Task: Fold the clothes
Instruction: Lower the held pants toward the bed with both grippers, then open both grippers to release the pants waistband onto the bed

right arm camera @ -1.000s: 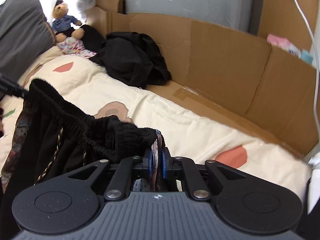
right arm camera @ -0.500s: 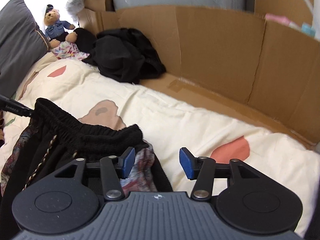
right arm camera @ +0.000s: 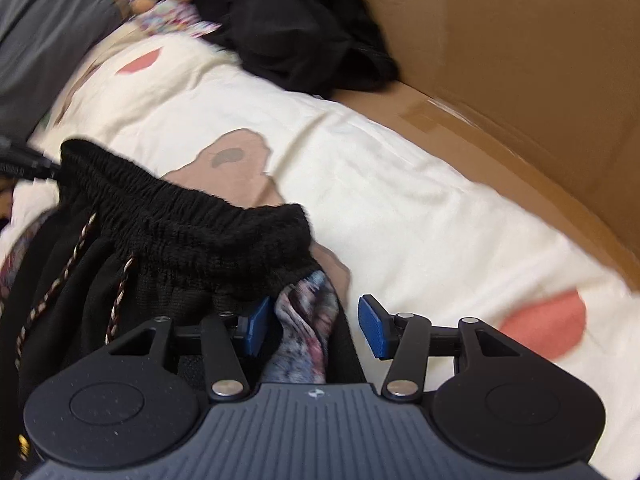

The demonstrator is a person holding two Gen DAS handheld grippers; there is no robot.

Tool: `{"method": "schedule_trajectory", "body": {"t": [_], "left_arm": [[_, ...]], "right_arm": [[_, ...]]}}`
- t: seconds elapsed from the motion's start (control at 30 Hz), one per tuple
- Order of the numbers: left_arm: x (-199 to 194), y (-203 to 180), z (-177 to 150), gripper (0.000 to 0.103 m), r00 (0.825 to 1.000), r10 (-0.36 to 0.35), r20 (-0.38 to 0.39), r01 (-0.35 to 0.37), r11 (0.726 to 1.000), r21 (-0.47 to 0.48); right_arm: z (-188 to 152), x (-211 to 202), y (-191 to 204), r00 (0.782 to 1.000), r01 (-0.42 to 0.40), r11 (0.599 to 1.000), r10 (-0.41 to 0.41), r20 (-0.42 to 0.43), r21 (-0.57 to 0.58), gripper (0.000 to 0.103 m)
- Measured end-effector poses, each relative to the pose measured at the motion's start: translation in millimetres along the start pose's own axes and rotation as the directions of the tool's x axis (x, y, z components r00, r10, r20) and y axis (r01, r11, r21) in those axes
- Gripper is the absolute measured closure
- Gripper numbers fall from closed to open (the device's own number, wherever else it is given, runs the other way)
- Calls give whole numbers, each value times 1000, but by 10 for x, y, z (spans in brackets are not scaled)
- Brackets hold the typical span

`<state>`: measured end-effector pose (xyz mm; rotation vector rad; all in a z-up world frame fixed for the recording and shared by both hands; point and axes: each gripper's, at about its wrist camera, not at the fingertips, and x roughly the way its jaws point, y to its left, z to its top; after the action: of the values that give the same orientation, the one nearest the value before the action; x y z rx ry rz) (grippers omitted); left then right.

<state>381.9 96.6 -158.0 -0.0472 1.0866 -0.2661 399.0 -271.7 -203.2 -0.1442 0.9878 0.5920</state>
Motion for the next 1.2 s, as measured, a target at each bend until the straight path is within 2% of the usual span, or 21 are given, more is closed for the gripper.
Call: {"method": "schedule_trajectory", "body": {"t": [0.03,0.13,0.33,0.53,0.77,0.97,1.07,1.13,1.17,1.2], "left_arm": [[2,0,3,90,1000,0,1,0,1000,0],[9,-19,18,90,1000,-1,9,1,1000,0],[-39,-103,176,91,999,-16,46,14,999,39],[-52,-138,486,91,995,1,96,-6,999,52],[54,-134,923,91,987,75,140,-86,994,73],[280,-162,1028,91,982,125,143,-134,989,57],[482,-168,956,87,977,181,114,-186,982,27],[557,-136,887,80,980,179,82,-177,984,-22],[583,-126,855,77,982,177,72,-175,984,-39],[576,-134,833,66,981,179,75,-177,984,-34]], "right_arm": [[22,16,-6,1000,-7,1000,7,-8,-7,65],[70,-1,-47,1000,-16,1000,16,-14,-10,83],[189,-225,-135,998,47,998,-46,35,-43,90],[402,-279,-222,991,124,990,-121,56,-67,90],[678,-167,-209,973,224,973,-219,78,-61,91],[839,56,-214,947,317,948,-315,59,-39,91],[863,193,-226,947,320,947,-320,37,-6,90],[841,267,-224,946,323,946,-323,19,11,86],[813,296,-218,946,325,946,-325,9,17,81],[786,325,-212,945,327,945,-327,-1,23,66]]}}
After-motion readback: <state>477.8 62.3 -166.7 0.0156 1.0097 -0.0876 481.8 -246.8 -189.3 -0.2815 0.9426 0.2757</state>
